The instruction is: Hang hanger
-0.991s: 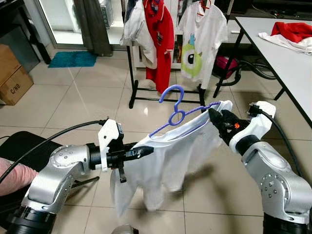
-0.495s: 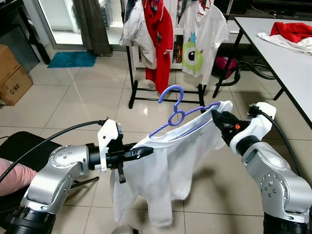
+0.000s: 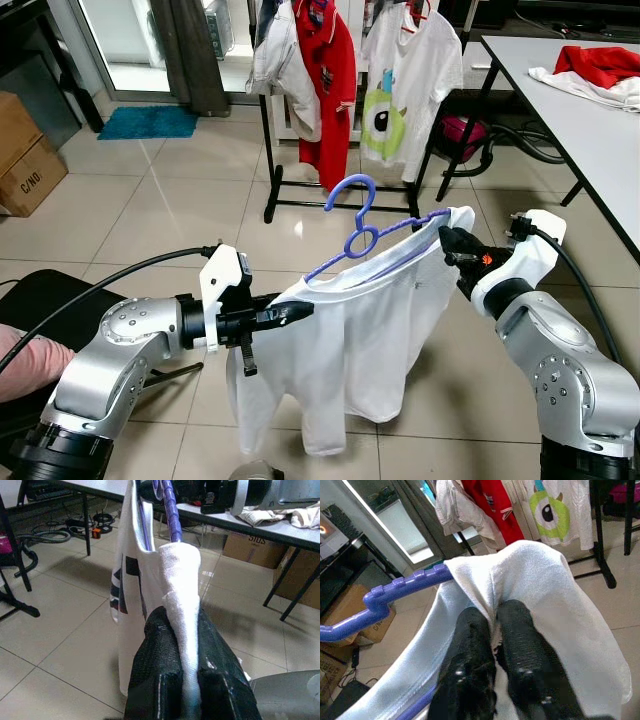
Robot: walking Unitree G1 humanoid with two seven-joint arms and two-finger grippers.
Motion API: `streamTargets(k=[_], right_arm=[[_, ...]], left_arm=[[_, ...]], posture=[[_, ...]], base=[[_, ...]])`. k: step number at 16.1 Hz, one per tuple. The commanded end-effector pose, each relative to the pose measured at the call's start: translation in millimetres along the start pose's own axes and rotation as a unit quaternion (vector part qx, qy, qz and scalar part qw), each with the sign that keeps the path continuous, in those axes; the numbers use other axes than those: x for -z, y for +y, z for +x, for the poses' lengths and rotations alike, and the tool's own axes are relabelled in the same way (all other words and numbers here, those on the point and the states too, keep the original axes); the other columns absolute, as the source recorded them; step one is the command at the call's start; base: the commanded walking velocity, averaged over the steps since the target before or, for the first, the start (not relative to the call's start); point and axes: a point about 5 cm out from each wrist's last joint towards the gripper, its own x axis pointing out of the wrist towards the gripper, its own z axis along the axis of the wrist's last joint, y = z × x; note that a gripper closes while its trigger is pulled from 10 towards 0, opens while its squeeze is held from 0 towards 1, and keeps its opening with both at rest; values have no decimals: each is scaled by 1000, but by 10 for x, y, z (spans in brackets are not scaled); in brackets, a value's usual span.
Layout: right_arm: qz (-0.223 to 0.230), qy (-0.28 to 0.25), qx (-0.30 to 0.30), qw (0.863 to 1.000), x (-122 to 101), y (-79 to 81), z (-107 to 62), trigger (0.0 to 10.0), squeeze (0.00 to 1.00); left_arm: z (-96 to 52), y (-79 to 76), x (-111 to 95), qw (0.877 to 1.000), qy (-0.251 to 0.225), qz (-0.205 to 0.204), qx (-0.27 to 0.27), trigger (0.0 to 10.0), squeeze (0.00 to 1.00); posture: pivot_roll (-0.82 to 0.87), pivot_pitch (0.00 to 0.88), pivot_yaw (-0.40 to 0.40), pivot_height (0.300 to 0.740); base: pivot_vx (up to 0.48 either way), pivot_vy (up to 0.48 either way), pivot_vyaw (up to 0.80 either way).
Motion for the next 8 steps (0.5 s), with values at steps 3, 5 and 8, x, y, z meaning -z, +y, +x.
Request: streamTargets(k=[3, 5, 8], right_arm=[[-8, -7, 6, 1000, -42, -50, -23, 0, 0], [-15, -12, 10, 1000, -75, -66, -37, 0, 0], [-36, -16, -4, 999, -123, -14, -45, 0, 0]], left_arm=[[-50, 85, 20, 999, 35, 22, -30, 0, 0], [-65, 124, 75, 997, 65, 28, -42, 0, 0], [-56, 139, 159, 994, 101, 35, -40, 0, 0]], posture=[[25, 23, 24, 740], [24, 24, 25, 740], [17, 26, 28, 740]], base=[[0, 0, 0], [0, 0, 0], [0, 0, 0]])
